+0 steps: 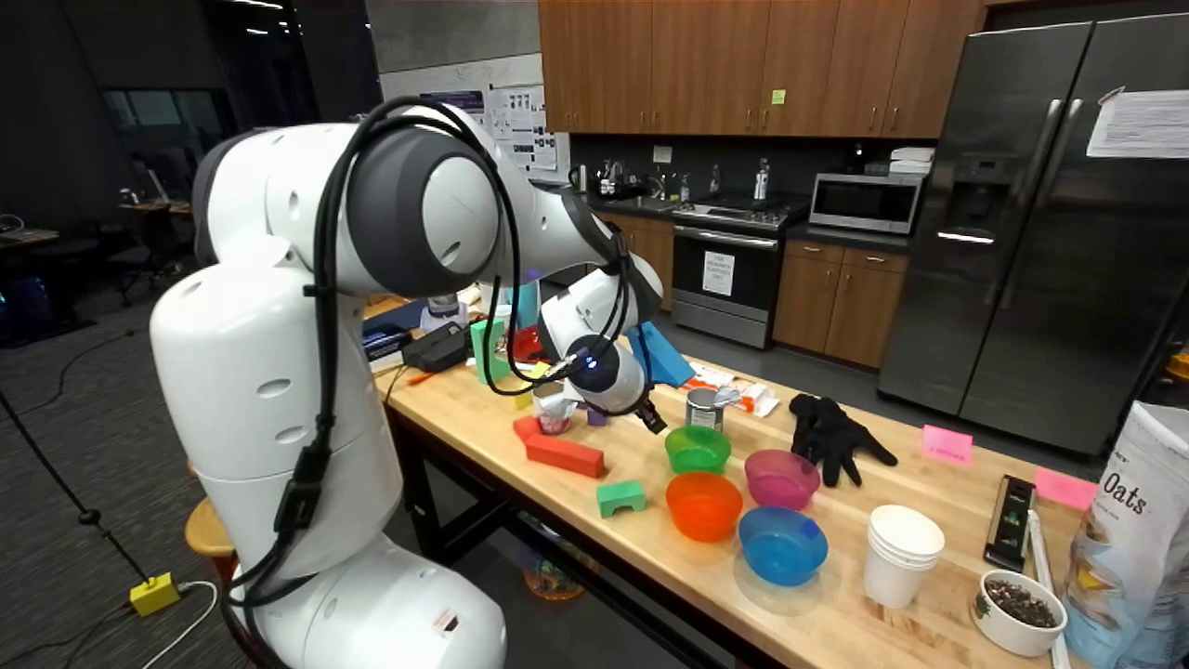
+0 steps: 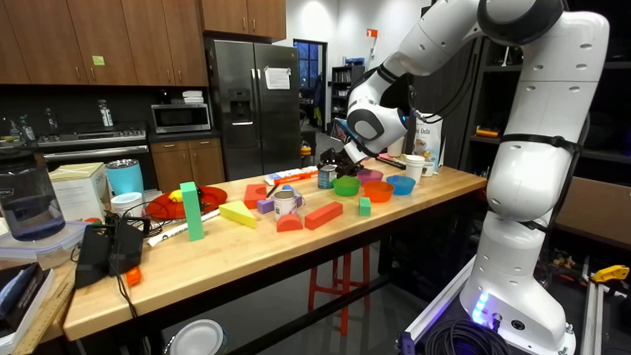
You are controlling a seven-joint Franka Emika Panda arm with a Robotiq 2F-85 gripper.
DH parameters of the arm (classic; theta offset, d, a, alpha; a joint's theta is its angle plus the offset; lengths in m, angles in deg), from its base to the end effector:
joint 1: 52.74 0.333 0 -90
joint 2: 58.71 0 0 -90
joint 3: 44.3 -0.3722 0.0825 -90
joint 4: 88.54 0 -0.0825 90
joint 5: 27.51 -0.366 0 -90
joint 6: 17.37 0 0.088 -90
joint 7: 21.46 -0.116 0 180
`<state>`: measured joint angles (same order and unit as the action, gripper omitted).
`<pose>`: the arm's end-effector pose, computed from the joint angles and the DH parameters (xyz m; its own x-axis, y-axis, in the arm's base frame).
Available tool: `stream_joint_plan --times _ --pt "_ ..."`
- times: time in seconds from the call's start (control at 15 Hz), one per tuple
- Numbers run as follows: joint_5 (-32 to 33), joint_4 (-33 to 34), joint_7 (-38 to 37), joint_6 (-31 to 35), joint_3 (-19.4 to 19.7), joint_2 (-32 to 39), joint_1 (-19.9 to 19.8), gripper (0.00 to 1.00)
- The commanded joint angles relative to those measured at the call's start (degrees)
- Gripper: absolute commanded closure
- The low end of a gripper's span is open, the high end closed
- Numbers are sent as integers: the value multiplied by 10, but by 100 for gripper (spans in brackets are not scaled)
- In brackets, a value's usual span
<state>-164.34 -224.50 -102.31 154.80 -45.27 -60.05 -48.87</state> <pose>0.4485 -0.0110 0.3825 -0.5894 0.5643 -0.5780 0.2615 0.8103 0.5245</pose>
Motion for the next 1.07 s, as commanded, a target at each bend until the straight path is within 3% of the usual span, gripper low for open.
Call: stream_joint_plan --times 0.0,0.6,1.0 --pt "-5 0 5 0 -5 1 -5 0" --pt "0 4 6 0 -8 -1 -3 0" --pt "124 27 -46 0 -30 10 29 0"
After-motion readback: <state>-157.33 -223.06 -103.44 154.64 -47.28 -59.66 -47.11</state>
